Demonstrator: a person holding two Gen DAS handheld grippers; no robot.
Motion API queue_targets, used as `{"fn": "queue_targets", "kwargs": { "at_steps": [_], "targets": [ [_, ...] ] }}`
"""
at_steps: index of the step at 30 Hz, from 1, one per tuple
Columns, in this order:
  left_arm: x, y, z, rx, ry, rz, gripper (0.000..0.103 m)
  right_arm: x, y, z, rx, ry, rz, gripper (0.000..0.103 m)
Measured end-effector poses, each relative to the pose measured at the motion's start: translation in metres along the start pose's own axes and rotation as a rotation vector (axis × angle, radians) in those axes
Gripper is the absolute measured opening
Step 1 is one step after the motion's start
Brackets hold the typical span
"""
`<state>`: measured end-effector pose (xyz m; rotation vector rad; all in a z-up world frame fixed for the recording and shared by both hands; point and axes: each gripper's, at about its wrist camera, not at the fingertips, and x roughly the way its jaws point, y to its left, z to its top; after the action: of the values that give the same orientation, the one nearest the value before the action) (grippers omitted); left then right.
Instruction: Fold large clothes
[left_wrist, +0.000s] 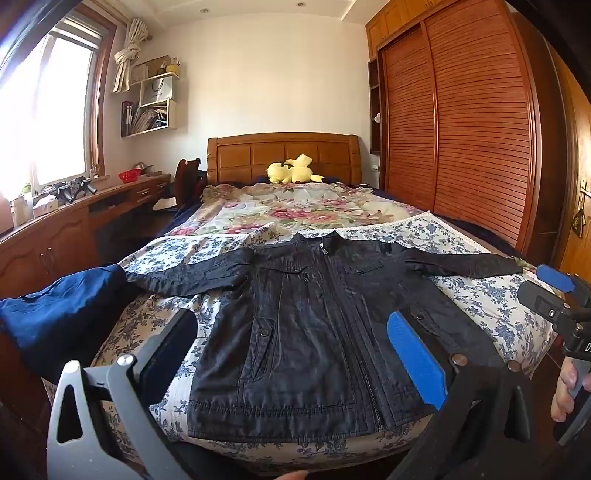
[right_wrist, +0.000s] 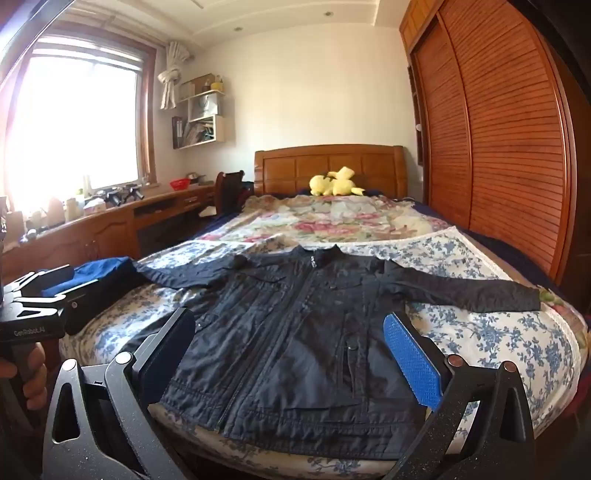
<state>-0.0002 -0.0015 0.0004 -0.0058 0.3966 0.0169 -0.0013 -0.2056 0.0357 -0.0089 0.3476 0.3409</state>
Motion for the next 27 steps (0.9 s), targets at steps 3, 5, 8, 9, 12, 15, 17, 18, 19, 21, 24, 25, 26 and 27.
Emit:
{"fn": "queue_targets", "kwargs": {
  "at_steps": [3, 5, 8, 9, 12, 15, 17, 18, 19, 21, 24, 25, 26, 27],
  "targets": [
    [0.0, -0.001, 0.0, -0.005, 0.001, -0.006, 0.103, 0.002, 0.0, -0.001, 0.002, 0.002, -0.003, 0.103],
    [-0.001, -0.003, 0.0, -0.004, 0.001, -0.008, 0.103, 0.003, 0.0, -0.002, 0.002, 0.002, -0.004, 0.103],
    [-0.003, -0.004, -0.004, 0.0, -0.001, -0.014, 0.103, 0.002, 0.0, -0.003, 0.003, 0.001, -0.01, 0.103],
    [-0.003, -0.003, -0.003, -0.004, -0.002, -0.019, 0.103, 0.002, 0.0, -0.003, 0.003, -0.001, -0.011, 0.103],
    [-0.004, -0.005, -0.003, -0.003, -0.004, -0.023, 0.103, 0.006, -0.001, -0.005, 0.001, 0.017, -0.001, 0.103],
    [-0.005, -0.006, -0.002, -0.004, -0.005, -0.024, 0.103, 0.004, -0.002, -0.003, 0.005, 0.016, 0.005, 0.103],
    [-0.006, -0.006, -0.001, -0.004, -0.007, -0.026, 0.103, 0.003, -0.001, -0.004, 0.005, 0.014, 0.005, 0.103],
    [-0.006, -0.006, -0.001, -0.004, -0.008, -0.028, 0.103, 0.003, 0.0, -0.004, 0.005, 0.014, 0.004, 0.103],
    [-0.009, -0.007, 0.0, -0.003, -0.01, -0.028, 0.103, 0.003, 0.0, -0.004, 0.006, 0.015, 0.005, 0.103],
    [-0.011, -0.009, 0.003, -0.001, -0.012, -0.029, 0.103, 0.003, -0.001, -0.003, 0.008, 0.014, 0.006, 0.103],
    [-0.012, -0.011, 0.004, 0.002, -0.012, -0.03, 0.103, 0.003, -0.001, -0.003, 0.008, 0.013, 0.006, 0.103],
    [-0.012, -0.011, 0.004, 0.002, -0.013, -0.031, 0.103, 0.003, -0.001, -0.003, 0.009, 0.013, 0.007, 0.103],
    [-0.012, -0.012, 0.004, 0.002, -0.014, -0.032, 0.103, 0.003, -0.001, -0.004, 0.01, 0.012, 0.007, 0.103],
    [-0.013, -0.012, 0.004, 0.003, -0.016, -0.034, 0.103, 0.003, 0.0, -0.004, 0.01, 0.012, 0.007, 0.103]
  ]
}}
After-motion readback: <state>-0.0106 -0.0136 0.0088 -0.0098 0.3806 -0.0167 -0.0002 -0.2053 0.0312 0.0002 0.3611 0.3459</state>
